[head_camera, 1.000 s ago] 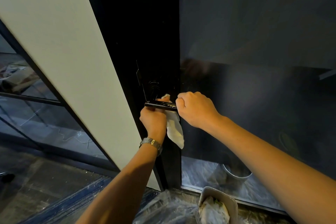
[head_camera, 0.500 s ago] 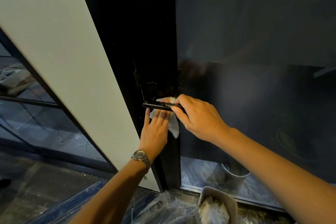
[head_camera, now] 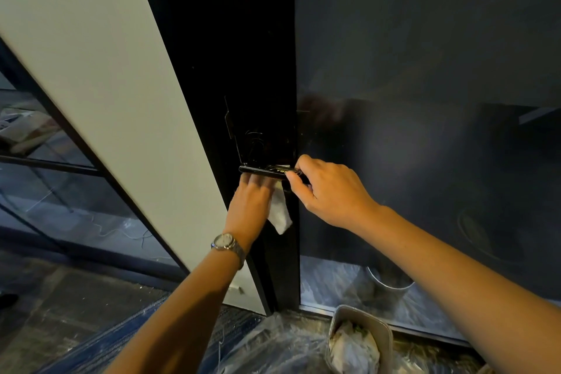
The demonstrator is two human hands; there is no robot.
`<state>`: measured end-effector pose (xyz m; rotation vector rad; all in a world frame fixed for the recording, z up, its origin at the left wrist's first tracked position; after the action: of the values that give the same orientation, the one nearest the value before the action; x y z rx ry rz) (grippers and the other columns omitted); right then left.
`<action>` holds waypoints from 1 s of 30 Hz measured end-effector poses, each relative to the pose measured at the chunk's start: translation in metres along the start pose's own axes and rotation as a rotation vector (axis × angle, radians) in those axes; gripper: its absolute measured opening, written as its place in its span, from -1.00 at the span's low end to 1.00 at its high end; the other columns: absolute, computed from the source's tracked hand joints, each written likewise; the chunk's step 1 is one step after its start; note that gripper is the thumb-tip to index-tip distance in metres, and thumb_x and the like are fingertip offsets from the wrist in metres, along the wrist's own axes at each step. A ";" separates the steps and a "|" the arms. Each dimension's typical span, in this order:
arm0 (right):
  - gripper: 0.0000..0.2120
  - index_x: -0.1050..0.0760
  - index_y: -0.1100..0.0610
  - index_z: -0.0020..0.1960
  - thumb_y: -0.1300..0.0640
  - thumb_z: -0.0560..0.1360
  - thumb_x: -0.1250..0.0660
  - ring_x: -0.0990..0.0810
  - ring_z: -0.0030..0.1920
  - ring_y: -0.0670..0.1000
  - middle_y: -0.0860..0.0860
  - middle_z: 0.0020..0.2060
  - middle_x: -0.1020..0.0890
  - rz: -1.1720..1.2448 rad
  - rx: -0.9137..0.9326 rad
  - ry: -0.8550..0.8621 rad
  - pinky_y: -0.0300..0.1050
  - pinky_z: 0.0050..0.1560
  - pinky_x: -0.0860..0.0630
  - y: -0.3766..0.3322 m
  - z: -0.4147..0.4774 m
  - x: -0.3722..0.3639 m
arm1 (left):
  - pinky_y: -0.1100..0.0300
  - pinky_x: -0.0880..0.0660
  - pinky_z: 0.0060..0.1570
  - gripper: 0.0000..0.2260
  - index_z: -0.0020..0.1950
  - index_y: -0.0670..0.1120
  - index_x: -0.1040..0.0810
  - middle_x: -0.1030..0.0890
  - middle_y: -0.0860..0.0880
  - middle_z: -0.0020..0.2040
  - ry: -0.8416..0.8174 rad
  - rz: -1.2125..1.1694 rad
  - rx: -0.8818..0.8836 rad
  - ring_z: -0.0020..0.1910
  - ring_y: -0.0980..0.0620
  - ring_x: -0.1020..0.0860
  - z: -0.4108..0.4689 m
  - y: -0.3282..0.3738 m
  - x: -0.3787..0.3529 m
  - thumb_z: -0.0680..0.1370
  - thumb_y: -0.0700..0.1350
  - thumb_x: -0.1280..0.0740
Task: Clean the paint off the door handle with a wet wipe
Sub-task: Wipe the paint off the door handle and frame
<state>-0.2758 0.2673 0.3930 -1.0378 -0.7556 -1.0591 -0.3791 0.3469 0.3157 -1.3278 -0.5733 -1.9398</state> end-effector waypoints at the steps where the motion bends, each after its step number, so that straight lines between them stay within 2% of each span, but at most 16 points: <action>1: -0.70 -0.40 0.11 0.02 -0.08 0.59 -0.05 -0.40 -0.40 -0.07 -0.07 -0.30 -0.47 -0.002 -0.002 -0.003 -0.29 -0.47 -0.24 0.000 0.000 0.000 | -0.05 -0.59 0.01 -0.66 0.09 -0.23 -0.57 -0.57 -0.25 0.11 0.024 -0.122 0.039 0.12 -0.28 -0.53 0.003 -0.002 0.005 0.33 -0.26 -0.49; 4: -0.70 -0.40 0.11 0.02 -0.09 0.59 -0.06 -0.37 -0.43 -0.09 -0.07 -0.31 -0.47 0.007 -0.001 -0.002 -0.29 -0.48 -0.20 0.001 0.000 0.000 | 0.24 -0.41 0.09 -0.75 0.17 -0.23 -0.48 -0.42 -0.21 0.24 0.073 -0.499 0.317 0.12 -0.16 -0.50 0.000 -0.010 0.010 0.52 -0.19 -0.29; 6: -0.70 -0.40 0.11 0.02 -0.09 0.59 -0.06 -0.41 -0.41 -0.07 -0.06 -0.30 -0.48 0.013 0.002 0.001 -0.29 -0.48 -0.22 0.001 0.000 -0.001 | 0.30 -0.35 0.04 -0.75 0.18 -0.23 -0.46 -0.43 -0.18 0.20 0.168 -0.628 0.456 0.08 -0.11 -0.51 -0.008 -0.010 0.008 0.52 -0.19 -0.29; 8: -0.70 -0.40 0.11 0.03 -0.09 0.59 -0.05 -0.44 -0.39 -0.06 -0.06 -0.30 -0.48 0.007 -0.001 0.000 -0.29 -0.48 -0.25 0.001 0.000 -0.001 | 0.29 -0.38 0.00 -0.75 0.16 -0.22 -0.46 -0.50 -0.19 0.12 0.242 -0.738 0.586 0.05 -0.12 -0.53 -0.012 -0.011 0.006 0.51 -0.20 -0.31; 10: -0.70 -0.40 0.12 0.04 -0.09 0.59 -0.05 -0.43 -0.39 -0.06 -0.05 -0.30 -0.48 0.003 0.000 -0.004 -0.29 -0.48 -0.25 0.002 0.001 -0.001 | 0.23 -0.46 0.04 -0.74 0.18 -0.21 -0.45 -0.55 -0.20 0.09 0.229 -0.817 0.681 0.05 -0.13 -0.56 -0.011 -0.013 0.002 0.51 -0.20 -0.31; 12: -0.70 -0.41 0.12 0.04 -0.09 0.59 -0.06 -0.45 -0.38 -0.06 -0.03 -0.30 -0.50 0.007 0.008 -0.006 -0.29 -0.47 -0.28 0.002 0.001 -0.002 | 0.07 -0.54 0.10 -0.71 0.22 -0.23 -0.41 -0.58 -0.22 0.08 0.193 -0.885 0.740 0.03 -0.17 -0.58 -0.011 -0.016 0.000 0.52 -0.22 -0.29; 14: -0.69 -0.41 0.12 0.04 -0.09 0.59 -0.06 -0.48 -0.36 -0.05 -0.01 -0.27 -0.55 0.013 0.018 -0.003 -0.30 -0.47 -0.30 0.003 0.002 -0.003 | -0.04 -0.57 0.05 -0.70 0.24 -0.24 -0.40 -0.58 -0.23 0.07 0.174 -0.912 0.776 -0.02 -0.20 -0.60 -0.011 -0.019 0.001 0.52 -0.25 -0.28; 16: -0.69 -0.41 0.12 0.05 -0.09 0.59 -0.06 -0.51 -0.35 -0.04 0.01 -0.24 -0.58 0.020 0.021 -0.002 -0.29 -0.46 -0.31 0.004 0.002 -0.004 | 0.04 -0.61 -0.06 -0.71 0.23 -0.24 -0.41 -0.57 -0.23 0.06 0.179 -0.925 0.791 -0.07 -0.18 -0.61 -0.011 -0.022 0.002 0.51 -0.28 -0.27; 19: -0.68 -0.41 0.12 0.07 -0.09 0.59 -0.06 -0.55 -0.30 -0.01 0.02 -0.19 -0.61 0.013 0.024 0.002 -0.23 -0.42 -0.39 0.004 0.002 -0.004 | 0.32 -0.57 -0.32 -0.75 0.21 -0.22 -0.43 -0.57 -0.20 0.04 0.178 -0.975 0.851 -0.18 -0.10 -0.62 -0.016 -0.025 -0.003 0.53 -0.25 -0.25; 22: -0.68 -0.42 0.13 0.08 -0.09 0.59 -0.06 -0.56 -0.30 0.01 0.03 -0.18 -0.61 0.011 0.031 -0.004 -0.19 -0.39 -0.45 0.002 0.002 -0.004 | 0.19 -0.61 -0.18 -0.76 0.21 -0.20 -0.46 -0.62 -0.19 0.04 0.064 -1.153 1.030 -0.23 -0.07 -0.65 -0.019 -0.029 -0.020 0.55 -0.18 -0.23; 24: -0.69 -0.42 0.13 0.06 -0.08 0.59 -0.06 -0.55 -0.32 0.01 0.03 -0.21 -0.61 0.013 0.036 -0.002 -0.18 -0.41 -0.44 0.002 0.002 -0.004 | 0.23 -0.58 -0.25 -0.75 0.21 -0.20 -0.46 -0.63 -0.19 0.01 -0.004 -1.134 1.033 -0.29 -0.01 -0.62 -0.014 -0.030 -0.020 0.55 -0.19 -0.23; 26: -0.69 -0.42 0.13 0.05 -0.08 0.59 -0.07 -0.54 -0.34 0.00 0.03 -0.23 -0.60 0.014 0.035 0.003 -0.19 -0.43 -0.42 0.002 0.003 -0.004 | 0.32 -0.51 -0.35 -0.71 0.23 -0.20 -0.41 -0.61 -0.19 0.01 -0.019 -0.989 0.936 -0.28 0.02 -0.57 -0.006 -0.030 -0.009 0.51 -0.23 -0.27; 28: -0.69 -0.42 0.13 0.05 -0.08 0.59 -0.07 -0.53 -0.35 -0.01 0.00 -0.26 -0.57 0.016 0.023 0.001 -0.23 -0.44 -0.39 0.003 0.003 -0.005 | 0.30 -0.49 -0.26 -0.65 0.23 -0.20 -0.38 -0.58 -0.12 -0.02 0.005 -0.921 0.818 -0.20 0.04 -0.52 0.002 -0.023 -0.001 0.46 -0.23 -0.34; 30: -0.69 -0.41 0.12 0.06 -0.09 0.59 -0.06 -0.51 -0.35 -0.03 -0.02 -0.27 -0.54 0.016 0.016 -0.006 -0.25 -0.43 -0.38 0.004 0.003 -0.005 | 0.26 -0.46 -0.10 -0.64 0.20 -0.20 -0.39 -0.53 -0.06 -0.04 0.026 -0.947 0.793 -0.12 0.05 -0.50 0.005 -0.019 0.000 0.45 -0.23 -0.38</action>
<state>-0.2740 0.2719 0.3881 -1.0324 -0.7580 -1.0352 -0.3905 0.3626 0.3179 -0.5162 -1.9638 -1.9897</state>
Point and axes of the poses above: each hand's wrist, its own z-axis towards the middle knuckle, its own x-axis out of the back of the hand, y = z × x, the point moved 6 cm from there along z, towards the middle knuckle
